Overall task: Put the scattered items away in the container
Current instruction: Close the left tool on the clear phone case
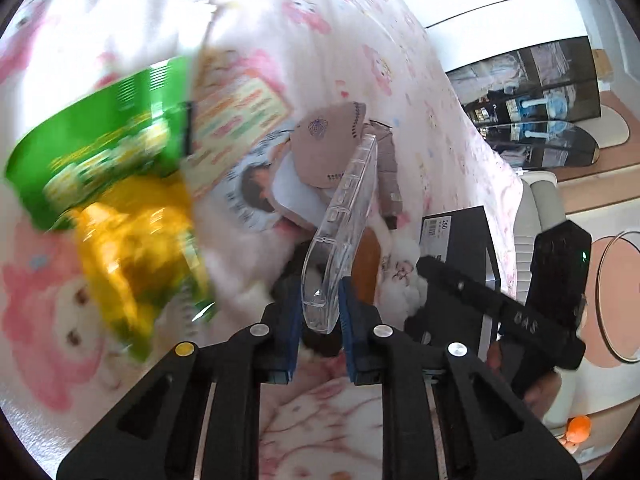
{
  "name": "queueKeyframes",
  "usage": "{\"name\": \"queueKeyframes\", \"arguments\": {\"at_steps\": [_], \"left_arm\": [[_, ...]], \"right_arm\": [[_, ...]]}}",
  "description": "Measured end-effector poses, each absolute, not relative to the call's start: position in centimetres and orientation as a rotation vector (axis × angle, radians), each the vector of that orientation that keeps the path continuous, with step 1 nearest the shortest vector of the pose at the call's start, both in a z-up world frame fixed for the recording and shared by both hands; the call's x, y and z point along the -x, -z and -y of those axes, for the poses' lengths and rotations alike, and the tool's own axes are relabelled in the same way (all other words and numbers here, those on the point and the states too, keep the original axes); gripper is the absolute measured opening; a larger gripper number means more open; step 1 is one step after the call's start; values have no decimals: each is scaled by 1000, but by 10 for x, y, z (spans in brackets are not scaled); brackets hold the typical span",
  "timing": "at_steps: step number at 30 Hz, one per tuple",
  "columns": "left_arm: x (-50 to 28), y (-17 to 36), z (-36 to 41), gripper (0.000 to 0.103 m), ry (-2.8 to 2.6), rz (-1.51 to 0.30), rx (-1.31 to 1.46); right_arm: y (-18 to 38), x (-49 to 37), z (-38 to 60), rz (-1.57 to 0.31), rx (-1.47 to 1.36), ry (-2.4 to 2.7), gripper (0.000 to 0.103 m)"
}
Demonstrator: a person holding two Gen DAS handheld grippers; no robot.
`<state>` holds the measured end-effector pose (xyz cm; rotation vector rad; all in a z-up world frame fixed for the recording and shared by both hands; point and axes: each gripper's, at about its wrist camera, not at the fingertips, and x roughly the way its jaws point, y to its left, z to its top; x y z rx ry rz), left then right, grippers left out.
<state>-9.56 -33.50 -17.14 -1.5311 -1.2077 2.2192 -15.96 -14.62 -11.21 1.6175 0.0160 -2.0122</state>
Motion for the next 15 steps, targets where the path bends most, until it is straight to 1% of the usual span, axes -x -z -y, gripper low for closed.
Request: {"name": "queueKeyframes", "arguments": {"at_steps": [2,6,8,10,12,15], "left_arm": [[93,176,342,20,-2236,1227,1566],[85,175,352,20,-2348,1206,1613],[77,178,359,20,-2347,1255,1598],[74,180,362,23,-2323,1276,1575],[78,186,357,34,-2261,1292,1554],[93,195,347,35,-2215,1277,1590]], "right_arm": [[114,162,151,-28,-1625,2018,43],[117,168,160,-60,-1623,2015,43],[119,168,163,-78,-1622,2004,43],[124,173,167,-90,-1630,1996,43],[129,185,172,-81,-1640,2008,43],[132,204,177,-29,-1644,2048,43]]}}
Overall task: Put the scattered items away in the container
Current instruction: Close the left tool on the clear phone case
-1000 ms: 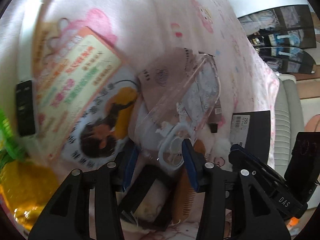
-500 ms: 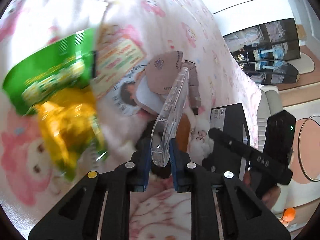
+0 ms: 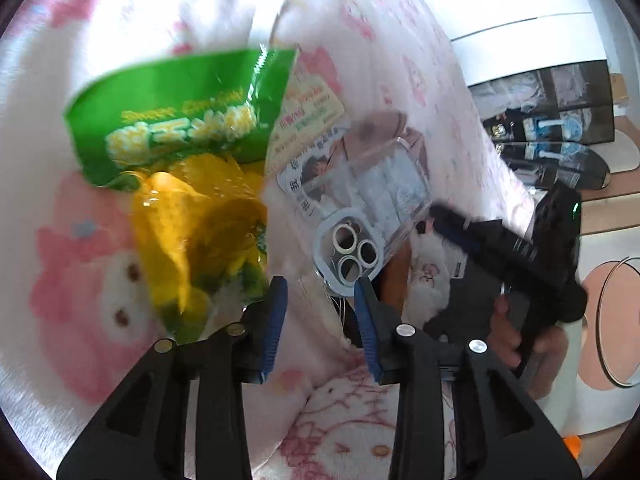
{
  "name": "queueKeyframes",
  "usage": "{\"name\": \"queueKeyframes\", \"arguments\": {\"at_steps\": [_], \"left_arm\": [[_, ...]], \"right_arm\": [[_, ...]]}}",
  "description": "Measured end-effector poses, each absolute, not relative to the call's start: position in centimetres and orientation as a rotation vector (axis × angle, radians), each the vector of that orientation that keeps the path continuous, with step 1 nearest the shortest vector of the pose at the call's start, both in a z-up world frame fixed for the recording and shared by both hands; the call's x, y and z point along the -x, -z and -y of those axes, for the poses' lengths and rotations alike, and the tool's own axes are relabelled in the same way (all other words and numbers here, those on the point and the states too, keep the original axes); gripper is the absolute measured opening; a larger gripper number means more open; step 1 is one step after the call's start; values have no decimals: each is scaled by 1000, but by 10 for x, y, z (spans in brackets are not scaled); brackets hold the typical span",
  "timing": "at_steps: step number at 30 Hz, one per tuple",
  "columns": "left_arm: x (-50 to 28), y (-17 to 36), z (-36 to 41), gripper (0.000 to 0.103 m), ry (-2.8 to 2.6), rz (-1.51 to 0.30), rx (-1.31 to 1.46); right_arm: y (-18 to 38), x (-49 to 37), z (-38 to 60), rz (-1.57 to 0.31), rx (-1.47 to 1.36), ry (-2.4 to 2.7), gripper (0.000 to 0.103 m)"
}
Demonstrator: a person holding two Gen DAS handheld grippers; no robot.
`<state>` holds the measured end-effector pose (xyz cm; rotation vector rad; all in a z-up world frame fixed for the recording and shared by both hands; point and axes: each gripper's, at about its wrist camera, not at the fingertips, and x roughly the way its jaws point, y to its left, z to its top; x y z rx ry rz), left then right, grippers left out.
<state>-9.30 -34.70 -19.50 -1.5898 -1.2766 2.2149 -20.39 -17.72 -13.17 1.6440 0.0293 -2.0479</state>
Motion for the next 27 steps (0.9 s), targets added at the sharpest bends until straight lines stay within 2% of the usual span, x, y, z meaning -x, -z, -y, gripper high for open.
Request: {"name": "queueKeyframes", "arguments": {"at_steps": [6,7,8,9,12,21,27], "left_arm": [[115,199,351,37,-2241,1316,1579],[117,198,351,37,-2245,1308,1578],[117,197,351,38,-2245,1305,1572],[117,195,350,39,-2245,1298,1565],[115,188,348,39,-2238,1290,1536],[93,187,346,39,-2237,1263,1567],[96,198,350,40,-2213,1291,1602]], "right_arm": [[142,220,191,-60,-1637,2036,43],[142,218,192,-53,-1629,2002,37],[139,216,192,-49,-1612,1966,25],[135,208,195,-48,-1584,1925,24],[120,188,195,-97,-1526,1911,24],[106,154,174,-68,-1560,1830,24],[118,179,189,-100,-1558,1949,25]]}}
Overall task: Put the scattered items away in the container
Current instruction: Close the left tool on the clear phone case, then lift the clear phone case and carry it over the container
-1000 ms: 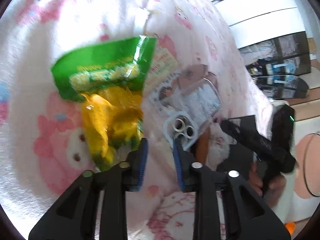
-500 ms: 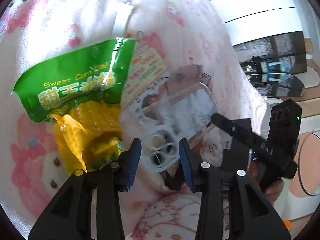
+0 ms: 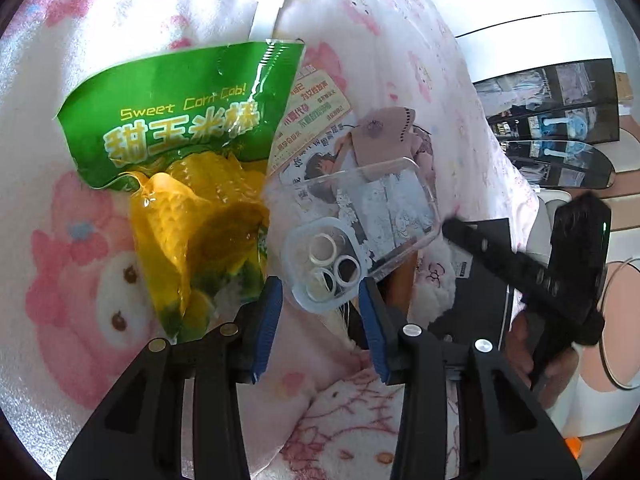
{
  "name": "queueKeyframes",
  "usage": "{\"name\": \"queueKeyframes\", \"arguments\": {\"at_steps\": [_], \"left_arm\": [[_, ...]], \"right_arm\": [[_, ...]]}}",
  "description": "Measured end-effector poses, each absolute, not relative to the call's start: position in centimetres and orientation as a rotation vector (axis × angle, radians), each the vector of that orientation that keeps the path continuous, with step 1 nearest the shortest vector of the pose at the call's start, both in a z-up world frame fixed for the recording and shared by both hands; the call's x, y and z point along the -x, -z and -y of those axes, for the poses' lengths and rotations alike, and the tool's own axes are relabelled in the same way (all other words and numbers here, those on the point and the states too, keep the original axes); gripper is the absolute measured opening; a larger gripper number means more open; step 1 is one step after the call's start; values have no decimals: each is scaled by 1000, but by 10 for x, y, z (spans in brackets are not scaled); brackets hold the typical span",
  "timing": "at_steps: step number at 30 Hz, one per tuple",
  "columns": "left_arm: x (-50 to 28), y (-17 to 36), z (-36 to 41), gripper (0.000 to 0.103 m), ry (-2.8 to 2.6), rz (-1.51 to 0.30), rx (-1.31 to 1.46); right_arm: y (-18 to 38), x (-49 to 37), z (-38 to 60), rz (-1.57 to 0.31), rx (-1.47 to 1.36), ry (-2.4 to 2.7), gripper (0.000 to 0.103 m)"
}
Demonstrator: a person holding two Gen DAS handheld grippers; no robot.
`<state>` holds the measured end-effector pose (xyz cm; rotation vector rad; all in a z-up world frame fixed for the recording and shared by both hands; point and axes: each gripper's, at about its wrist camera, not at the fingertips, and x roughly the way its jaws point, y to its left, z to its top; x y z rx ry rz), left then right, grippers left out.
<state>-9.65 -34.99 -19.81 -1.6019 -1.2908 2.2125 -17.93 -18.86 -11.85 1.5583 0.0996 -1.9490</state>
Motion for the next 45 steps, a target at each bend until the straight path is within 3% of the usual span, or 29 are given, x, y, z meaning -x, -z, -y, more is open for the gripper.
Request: {"name": "queueKeyframes", "arguments": {"at_steps": [7,15,26,36,45], "left_arm": [[101,201,349,40,-2213,1294,1624],[89,195,343,44,-2211,1247,1650],[109,205,334,44,-2233,1186,1733],[90,141,316,45,-2264,1115,1550],[90,75,249,45,-2268,940,1433]], "right_arm": [[131,186,203,-147,-1550,1935,25],[121,132,166,-205,-1604,1826,27],[155,150,168,-83,-1717,1805,35],[88,129,143,-50,-1528,1923,35],[23,100,60,61,-1387,2030,35]]}}
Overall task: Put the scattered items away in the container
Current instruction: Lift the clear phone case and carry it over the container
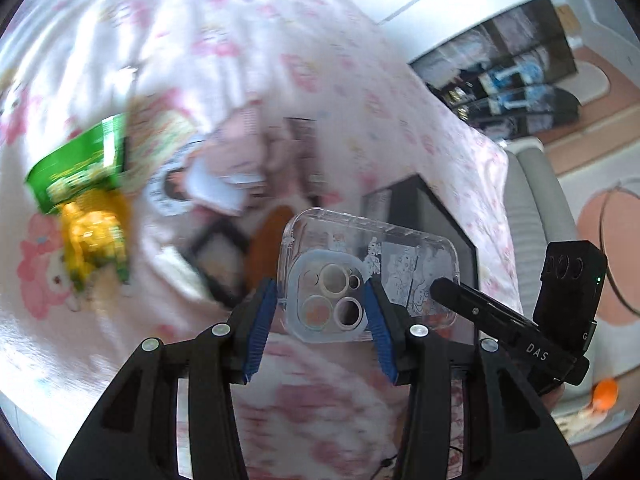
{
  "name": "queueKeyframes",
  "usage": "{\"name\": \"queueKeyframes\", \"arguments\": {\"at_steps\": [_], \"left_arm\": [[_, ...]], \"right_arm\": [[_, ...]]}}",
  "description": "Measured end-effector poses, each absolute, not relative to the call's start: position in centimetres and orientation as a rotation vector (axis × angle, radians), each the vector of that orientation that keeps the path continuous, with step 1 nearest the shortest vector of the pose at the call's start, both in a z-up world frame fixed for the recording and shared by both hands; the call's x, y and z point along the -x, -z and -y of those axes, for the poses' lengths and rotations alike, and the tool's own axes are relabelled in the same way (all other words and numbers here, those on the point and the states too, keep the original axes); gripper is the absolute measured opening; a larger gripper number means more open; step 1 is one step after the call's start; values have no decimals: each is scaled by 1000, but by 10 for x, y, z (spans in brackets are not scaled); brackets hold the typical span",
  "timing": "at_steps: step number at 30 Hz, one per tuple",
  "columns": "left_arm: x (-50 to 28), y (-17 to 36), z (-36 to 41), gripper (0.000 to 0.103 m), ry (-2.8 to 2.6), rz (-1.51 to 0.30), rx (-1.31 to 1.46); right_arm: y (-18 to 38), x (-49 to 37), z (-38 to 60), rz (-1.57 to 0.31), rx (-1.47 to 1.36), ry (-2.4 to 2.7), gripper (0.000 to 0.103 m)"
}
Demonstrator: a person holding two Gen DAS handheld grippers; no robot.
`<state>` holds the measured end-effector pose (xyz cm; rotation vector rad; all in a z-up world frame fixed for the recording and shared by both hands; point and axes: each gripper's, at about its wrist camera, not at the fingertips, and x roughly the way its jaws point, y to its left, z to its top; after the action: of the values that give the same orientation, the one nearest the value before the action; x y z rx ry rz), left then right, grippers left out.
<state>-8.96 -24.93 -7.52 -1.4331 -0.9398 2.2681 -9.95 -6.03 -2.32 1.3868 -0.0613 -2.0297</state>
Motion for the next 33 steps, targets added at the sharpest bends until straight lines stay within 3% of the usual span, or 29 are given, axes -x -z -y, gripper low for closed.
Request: {"name": "queueKeyframes", "arguments": {"at_steps": [12,25,33], "left_arm": [[132,51,89,47,-2143,715,1441],[200,116,-20,46,-2010,520,1594],[200,130,-37,46,-2076,378,1658]], "right_arm": [[-13,108,-94,196,-1280,2209,34],[72,176,-202,369,-1479,2195,34],[89,183,-192,286,-1564,2224,37]]}}
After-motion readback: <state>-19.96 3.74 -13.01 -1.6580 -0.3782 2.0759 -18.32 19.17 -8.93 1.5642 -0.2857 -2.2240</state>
